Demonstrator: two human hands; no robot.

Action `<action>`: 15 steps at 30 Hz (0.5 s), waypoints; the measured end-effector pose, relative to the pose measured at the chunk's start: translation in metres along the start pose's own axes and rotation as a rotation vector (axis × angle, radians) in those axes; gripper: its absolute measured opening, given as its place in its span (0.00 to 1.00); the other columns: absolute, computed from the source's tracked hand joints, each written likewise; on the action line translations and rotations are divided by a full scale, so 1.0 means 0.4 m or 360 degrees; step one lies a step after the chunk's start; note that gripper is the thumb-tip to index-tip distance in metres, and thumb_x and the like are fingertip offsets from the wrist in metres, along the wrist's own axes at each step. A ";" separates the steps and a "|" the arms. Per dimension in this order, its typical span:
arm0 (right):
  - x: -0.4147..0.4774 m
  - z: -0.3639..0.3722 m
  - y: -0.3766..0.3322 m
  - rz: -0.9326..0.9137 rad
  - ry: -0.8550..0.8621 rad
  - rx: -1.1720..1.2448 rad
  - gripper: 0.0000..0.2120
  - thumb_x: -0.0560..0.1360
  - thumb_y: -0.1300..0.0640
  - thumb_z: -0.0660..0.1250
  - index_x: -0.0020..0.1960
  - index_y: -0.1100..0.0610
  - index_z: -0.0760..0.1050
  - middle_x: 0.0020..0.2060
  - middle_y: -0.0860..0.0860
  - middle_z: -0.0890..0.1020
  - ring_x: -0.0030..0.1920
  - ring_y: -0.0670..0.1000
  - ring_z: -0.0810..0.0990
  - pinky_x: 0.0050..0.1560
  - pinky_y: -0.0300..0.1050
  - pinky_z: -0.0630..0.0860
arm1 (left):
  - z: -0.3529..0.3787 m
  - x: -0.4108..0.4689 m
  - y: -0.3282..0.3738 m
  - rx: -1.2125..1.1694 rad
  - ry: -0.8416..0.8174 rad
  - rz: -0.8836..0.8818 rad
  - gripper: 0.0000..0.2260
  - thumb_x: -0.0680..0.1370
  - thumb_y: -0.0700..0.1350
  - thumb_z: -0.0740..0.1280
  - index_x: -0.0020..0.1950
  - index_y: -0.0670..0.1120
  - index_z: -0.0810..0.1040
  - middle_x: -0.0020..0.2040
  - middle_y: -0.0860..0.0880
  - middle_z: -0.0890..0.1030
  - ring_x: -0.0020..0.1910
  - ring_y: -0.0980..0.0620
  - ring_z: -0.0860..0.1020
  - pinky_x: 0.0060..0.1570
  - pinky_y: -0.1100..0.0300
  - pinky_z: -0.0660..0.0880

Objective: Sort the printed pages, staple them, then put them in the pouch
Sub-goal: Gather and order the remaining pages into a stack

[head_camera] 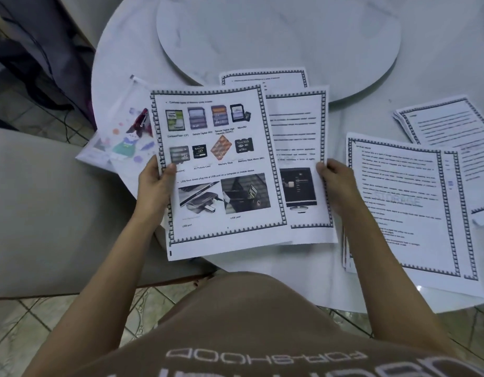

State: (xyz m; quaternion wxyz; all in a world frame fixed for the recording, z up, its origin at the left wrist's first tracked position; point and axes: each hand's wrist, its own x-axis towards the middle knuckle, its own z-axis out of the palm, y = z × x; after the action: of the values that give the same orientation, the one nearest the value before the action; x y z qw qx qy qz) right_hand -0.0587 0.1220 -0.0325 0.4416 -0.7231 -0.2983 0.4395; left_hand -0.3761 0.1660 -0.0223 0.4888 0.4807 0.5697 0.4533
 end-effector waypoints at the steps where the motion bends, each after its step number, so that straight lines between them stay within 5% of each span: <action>1: -0.008 0.018 -0.003 0.0023 -0.0059 0.0037 0.08 0.79 0.60 0.60 0.51 0.59 0.77 0.42 0.53 0.82 0.41 0.50 0.82 0.42 0.40 0.80 | 0.008 0.001 0.000 0.0015 -0.0004 -0.0032 0.10 0.80 0.38 0.58 0.61 0.44 0.72 0.52 0.52 0.79 0.49 0.58 0.80 0.48 0.65 0.78; 7: -0.043 0.093 -0.002 0.0069 -0.0308 0.0077 0.08 0.78 0.60 0.62 0.42 0.59 0.77 0.41 0.58 0.81 0.44 0.55 0.79 0.51 0.52 0.76 | 0.040 0.003 -0.018 0.0079 -0.0055 -0.0184 0.07 0.80 0.40 0.59 0.56 0.46 0.74 0.49 0.53 0.80 0.49 0.53 0.79 0.51 0.60 0.77; 15: -0.067 0.128 0.000 0.0004 -0.0399 0.0011 0.09 0.78 0.57 0.61 0.49 0.58 0.78 0.39 0.52 0.82 0.36 0.46 0.80 0.36 0.38 0.78 | 0.037 -0.003 -0.043 0.0149 0.0091 -0.0227 0.07 0.80 0.40 0.59 0.55 0.45 0.74 0.49 0.52 0.79 0.49 0.54 0.78 0.51 0.62 0.75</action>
State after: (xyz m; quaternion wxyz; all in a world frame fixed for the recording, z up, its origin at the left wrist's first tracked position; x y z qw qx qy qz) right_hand -0.1163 0.1193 -0.0338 0.4029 -0.6613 -0.3486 0.5280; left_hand -0.3633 0.1632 -0.0408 0.4802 0.4482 0.6368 0.4037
